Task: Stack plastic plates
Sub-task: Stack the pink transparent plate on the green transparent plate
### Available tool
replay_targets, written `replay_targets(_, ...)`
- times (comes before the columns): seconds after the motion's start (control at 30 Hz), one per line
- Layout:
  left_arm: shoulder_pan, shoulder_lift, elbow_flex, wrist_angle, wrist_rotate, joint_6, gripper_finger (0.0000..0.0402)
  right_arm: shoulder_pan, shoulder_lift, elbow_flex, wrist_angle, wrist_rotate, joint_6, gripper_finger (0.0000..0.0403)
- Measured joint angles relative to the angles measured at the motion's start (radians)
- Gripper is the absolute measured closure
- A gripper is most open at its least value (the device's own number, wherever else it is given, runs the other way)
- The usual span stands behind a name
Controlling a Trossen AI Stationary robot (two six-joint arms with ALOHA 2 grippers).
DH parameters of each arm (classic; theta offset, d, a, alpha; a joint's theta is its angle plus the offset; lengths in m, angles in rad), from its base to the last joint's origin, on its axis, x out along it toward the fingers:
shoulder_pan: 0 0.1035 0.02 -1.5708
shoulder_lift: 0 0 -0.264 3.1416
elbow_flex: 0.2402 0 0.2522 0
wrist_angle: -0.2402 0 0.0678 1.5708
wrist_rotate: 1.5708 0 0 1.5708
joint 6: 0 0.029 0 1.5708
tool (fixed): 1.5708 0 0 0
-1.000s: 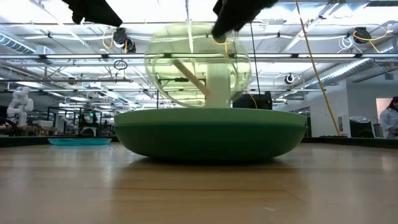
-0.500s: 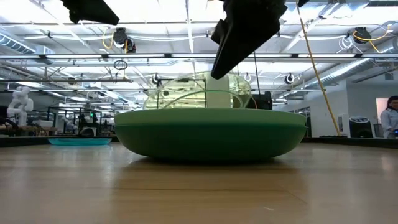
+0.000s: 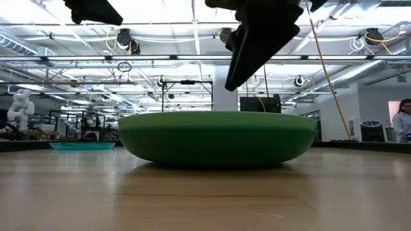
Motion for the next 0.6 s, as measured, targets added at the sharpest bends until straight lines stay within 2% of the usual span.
replay_targets(0.1,0.000,0.007,0.000,0.001,0.000,-0.011,0.0321,-0.009,0.000,0.000,-0.041,0.012,-0.008,0.0260)
replay_targets(0.3,0.001,0.058,0.000,0.003,0.000,-0.017,0.0321,-0.012,-0.011,0.000,-0.101,0.102,-0.100,0.0267)
replay_targets(0.6,0.024,0.167,0.000,0.084,-0.001,0.002,0.0321,-0.078,-0.115,-0.055,-0.071,0.104,-0.277,0.0268)
